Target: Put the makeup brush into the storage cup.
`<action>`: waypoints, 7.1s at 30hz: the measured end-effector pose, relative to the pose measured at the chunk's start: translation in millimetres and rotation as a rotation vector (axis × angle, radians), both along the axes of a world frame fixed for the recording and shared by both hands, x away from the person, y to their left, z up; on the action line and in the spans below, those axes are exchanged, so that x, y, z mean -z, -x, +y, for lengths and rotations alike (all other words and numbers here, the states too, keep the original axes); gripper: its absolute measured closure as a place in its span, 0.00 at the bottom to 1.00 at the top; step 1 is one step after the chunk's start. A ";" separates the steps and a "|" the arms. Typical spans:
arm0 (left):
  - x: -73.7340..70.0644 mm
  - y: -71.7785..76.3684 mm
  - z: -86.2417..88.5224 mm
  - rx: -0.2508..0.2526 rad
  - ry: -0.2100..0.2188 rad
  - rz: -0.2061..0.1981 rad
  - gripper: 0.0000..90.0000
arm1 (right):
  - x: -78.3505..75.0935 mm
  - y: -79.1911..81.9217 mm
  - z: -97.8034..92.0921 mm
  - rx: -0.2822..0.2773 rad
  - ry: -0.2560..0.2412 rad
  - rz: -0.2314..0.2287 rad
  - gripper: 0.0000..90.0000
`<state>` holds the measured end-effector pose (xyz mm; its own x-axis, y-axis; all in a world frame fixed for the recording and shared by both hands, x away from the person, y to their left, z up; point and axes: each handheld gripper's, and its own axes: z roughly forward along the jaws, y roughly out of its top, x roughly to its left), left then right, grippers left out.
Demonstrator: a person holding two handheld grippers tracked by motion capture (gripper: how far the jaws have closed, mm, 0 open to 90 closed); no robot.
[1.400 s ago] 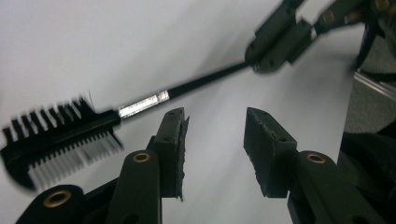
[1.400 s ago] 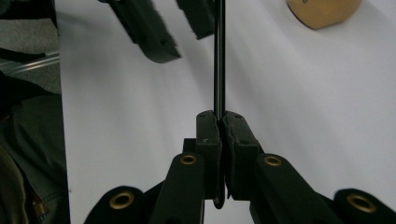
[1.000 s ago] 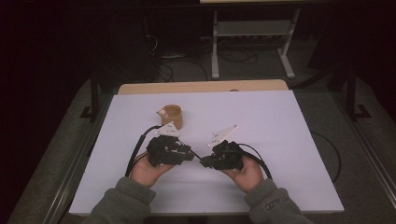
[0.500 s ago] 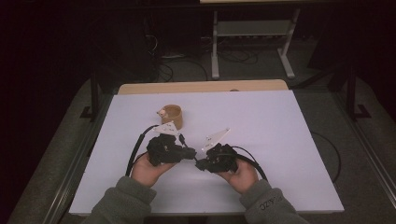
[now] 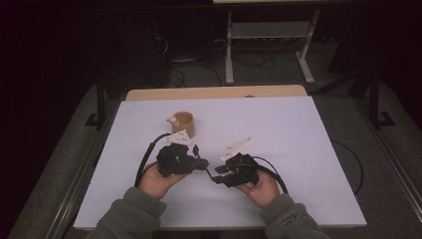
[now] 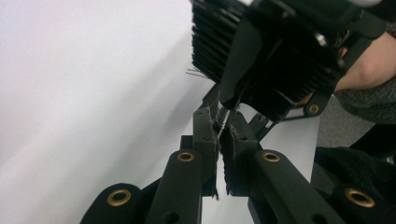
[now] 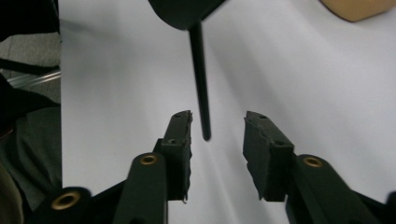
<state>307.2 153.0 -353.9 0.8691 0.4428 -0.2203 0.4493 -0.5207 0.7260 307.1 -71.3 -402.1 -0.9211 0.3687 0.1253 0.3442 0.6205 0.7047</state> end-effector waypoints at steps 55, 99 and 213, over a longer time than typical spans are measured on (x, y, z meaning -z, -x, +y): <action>-21.1 -29.6 36.5 -0.098 -0.094 0.000 0.95 | 8.4 21.7 -148.5 0.365 -0.093 -0.004 0.31; -89.1 -104.0 37.5 -0.227 -0.209 -0.027 0.95 | 8.2 22.4 -155.1 0.388 -0.088 -0.061 0.27; -44.9 -96.1 69.0 -0.400 -0.131 -0.075 0.60 | 14.9 23.2 -161.5 0.468 -0.082 -0.110 0.26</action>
